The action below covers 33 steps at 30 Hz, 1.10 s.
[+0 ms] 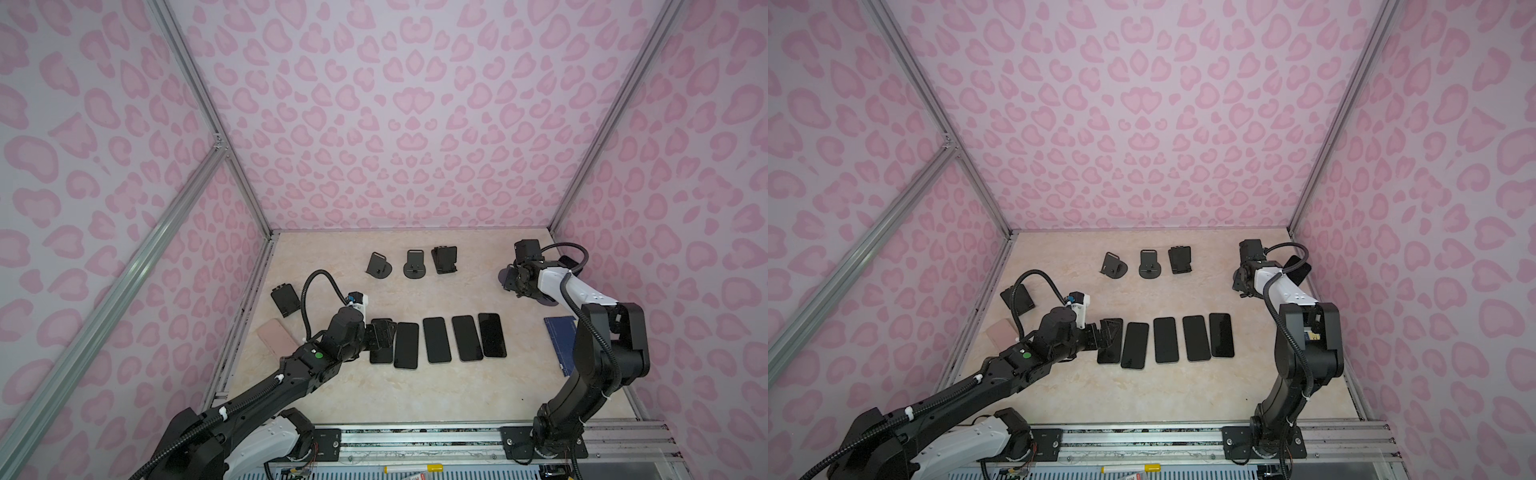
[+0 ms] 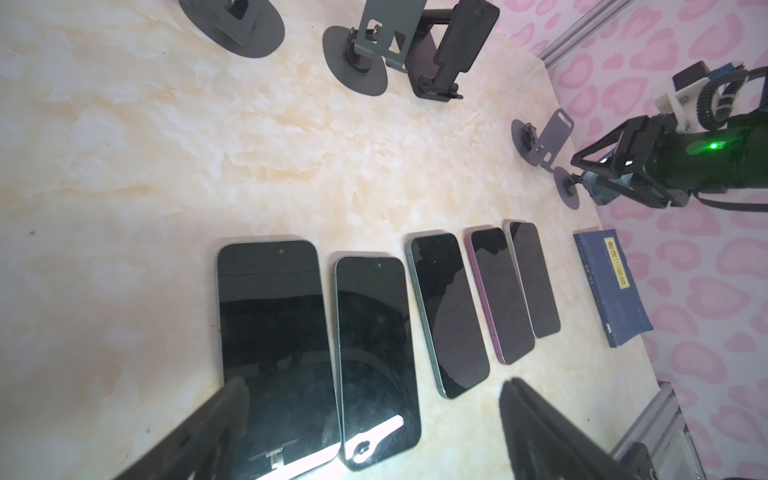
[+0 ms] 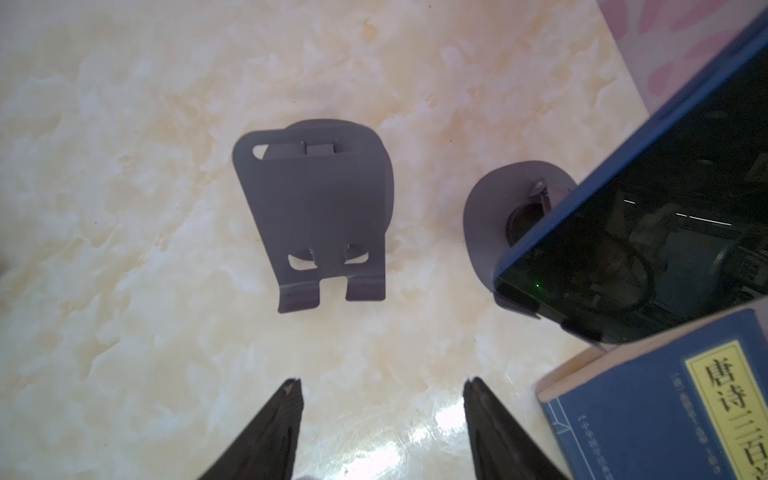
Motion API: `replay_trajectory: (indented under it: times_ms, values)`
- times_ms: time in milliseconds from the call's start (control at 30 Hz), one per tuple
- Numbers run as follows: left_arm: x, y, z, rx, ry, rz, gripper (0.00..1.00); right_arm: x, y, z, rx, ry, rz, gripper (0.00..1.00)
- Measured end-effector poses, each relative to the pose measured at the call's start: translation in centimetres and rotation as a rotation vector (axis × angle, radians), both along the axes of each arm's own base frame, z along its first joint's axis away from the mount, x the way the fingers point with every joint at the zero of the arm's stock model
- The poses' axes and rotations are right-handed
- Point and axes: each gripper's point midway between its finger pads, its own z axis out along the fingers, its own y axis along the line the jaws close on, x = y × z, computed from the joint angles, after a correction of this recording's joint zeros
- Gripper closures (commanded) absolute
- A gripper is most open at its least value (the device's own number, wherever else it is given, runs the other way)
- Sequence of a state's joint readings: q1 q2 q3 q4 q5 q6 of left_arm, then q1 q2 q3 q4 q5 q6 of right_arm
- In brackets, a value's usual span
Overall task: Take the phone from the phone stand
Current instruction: 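Lower the right gripper and close it on the blue-edged phone's top edge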
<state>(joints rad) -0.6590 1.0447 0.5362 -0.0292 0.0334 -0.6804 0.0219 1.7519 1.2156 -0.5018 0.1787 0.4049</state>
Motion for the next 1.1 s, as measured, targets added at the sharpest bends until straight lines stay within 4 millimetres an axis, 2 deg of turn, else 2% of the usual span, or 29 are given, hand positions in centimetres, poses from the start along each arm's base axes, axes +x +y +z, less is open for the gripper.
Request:
replay_trajectory:
  times_ms: [533, 667, 1100]
  values:
    - [0.1, 0.0, -0.9, 0.018, 0.023, 0.0, 0.03, 2.2, -1.4, -1.8, -0.06, 0.021, 0.006, 0.35]
    - [0.1, 0.0, -1.0, 0.019, 0.023, 0.0, 0.03, 2.1, -1.7, -2.4, -0.073, 0.039, -0.002, 0.34]
    - [0.0, 0.0, -1.0, 0.02, 0.022, -0.001, 0.03, 1.6, -2.4, -2.7, -0.082, 0.04, -0.025, 0.35]
